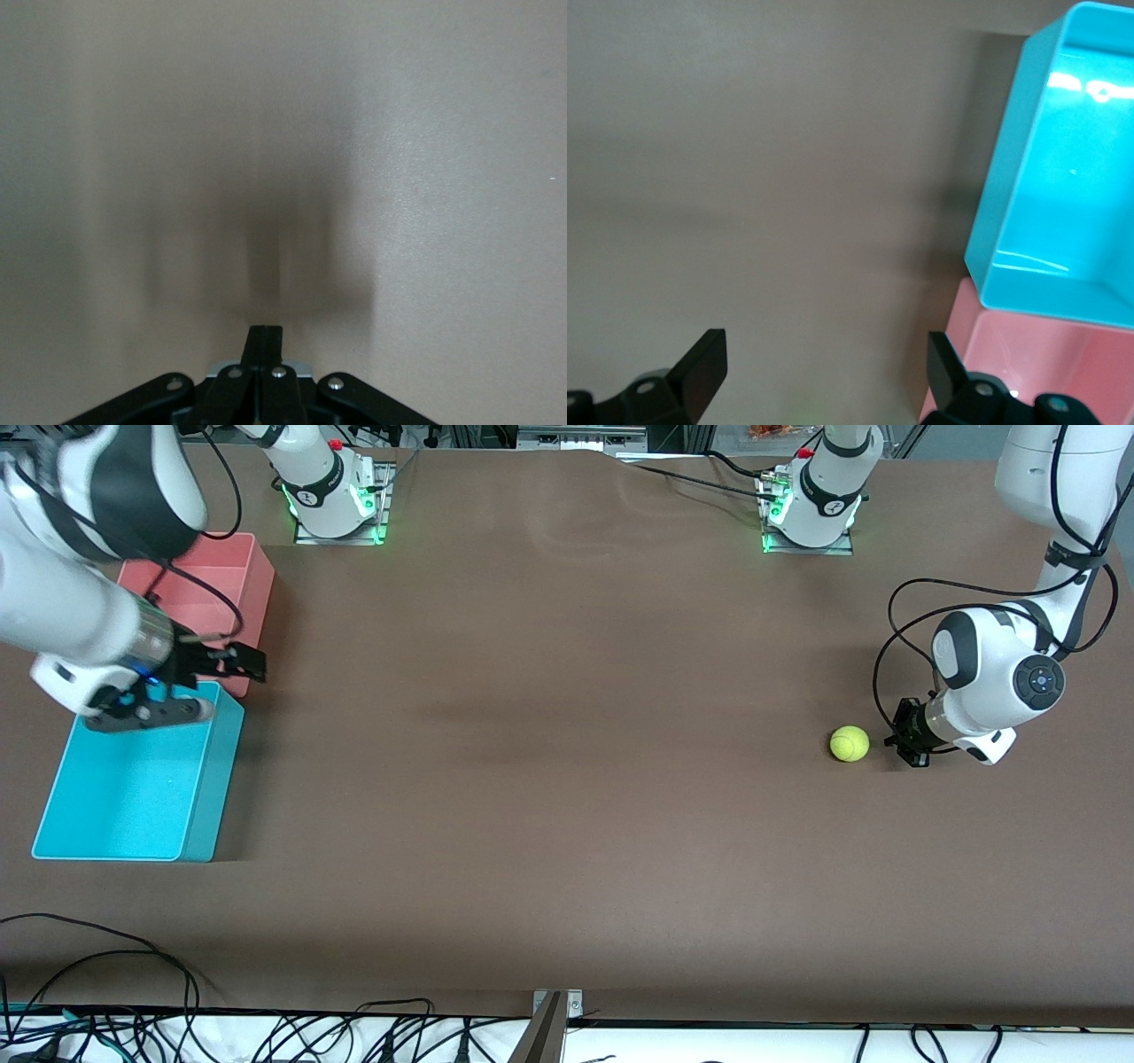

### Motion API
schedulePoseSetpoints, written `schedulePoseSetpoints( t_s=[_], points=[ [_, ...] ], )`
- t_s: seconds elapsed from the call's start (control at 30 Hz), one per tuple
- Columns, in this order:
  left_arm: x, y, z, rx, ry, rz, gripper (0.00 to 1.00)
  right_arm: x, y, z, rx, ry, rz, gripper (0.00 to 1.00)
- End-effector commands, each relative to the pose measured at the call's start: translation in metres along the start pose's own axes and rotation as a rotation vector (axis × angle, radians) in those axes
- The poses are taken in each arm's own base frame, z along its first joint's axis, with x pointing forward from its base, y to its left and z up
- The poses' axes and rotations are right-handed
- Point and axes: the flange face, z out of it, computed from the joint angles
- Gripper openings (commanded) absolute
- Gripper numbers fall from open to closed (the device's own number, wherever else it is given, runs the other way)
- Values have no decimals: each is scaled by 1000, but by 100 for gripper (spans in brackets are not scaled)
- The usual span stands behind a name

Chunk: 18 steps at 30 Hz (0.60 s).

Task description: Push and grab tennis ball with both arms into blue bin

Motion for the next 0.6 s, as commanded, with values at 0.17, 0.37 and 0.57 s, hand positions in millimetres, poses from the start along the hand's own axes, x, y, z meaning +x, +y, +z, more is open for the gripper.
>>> schedulePoseSetpoints(
  t_s=[0.17, 0.37, 0.57],
  points=[
    [12, -1, 8, 19, 88, 73, 0, 24, -18, 72, -7, 18, 13, 100],
    [51, -4, 7, 27, 155, 104, 0, 33, -38, 117, -17, -59, 37, 100],
    [55, -5, 4, 26, 172, 102, 0, 46, -54, 146, -19, -51, 13, 100]
  ],
)
